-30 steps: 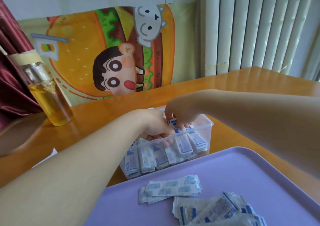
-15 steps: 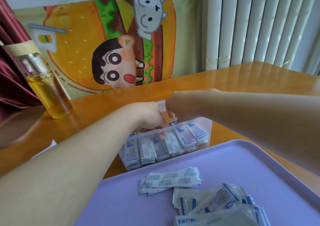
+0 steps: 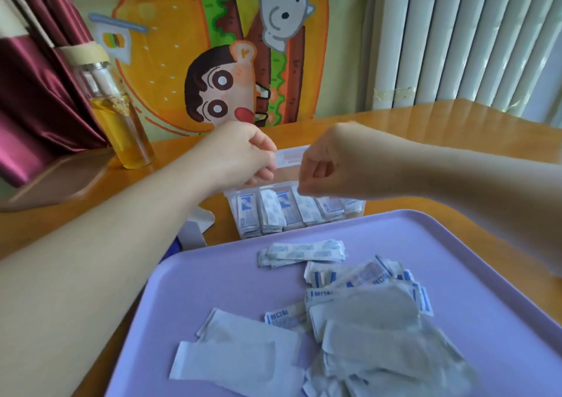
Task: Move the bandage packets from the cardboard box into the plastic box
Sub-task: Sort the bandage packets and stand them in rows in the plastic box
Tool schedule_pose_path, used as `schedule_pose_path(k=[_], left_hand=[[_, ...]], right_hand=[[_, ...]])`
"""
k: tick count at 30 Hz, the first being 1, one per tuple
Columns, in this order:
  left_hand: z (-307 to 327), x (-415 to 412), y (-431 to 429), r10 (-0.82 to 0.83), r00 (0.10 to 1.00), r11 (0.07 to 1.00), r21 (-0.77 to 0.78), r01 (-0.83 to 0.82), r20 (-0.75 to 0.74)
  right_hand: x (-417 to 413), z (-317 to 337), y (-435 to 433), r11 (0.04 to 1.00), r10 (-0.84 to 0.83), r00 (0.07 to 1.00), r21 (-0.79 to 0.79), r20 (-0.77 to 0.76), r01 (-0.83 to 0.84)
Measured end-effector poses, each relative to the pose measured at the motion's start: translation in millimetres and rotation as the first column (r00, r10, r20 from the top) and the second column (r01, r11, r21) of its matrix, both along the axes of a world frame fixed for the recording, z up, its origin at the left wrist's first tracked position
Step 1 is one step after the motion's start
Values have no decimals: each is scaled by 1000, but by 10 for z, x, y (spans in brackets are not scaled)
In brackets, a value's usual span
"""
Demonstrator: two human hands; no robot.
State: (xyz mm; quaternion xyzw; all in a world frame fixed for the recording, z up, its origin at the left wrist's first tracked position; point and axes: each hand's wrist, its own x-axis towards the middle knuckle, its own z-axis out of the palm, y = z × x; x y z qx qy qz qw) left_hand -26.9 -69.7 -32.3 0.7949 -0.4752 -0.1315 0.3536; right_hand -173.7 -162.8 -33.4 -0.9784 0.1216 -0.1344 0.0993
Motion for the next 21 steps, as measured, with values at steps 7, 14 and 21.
schedule_pose_path(k=[7, 14, 21], left_hand=[[-209, -189, 536, -104, 995, 987, 124, 103, 0], [-620, -289, 561, -181, 935, 948, 306, 83, 306], [-826, -323, 458, -221, 895, 937, 339, 85, 387]], right_hand=[[-12, -445, 166, 992, -31, 871, -123, -490, -34], [77, -511, 207, 996, -19, 866, -85, -500, -28], [110, -462, 221, 1000, -21, 831, -20, -556, 12]])
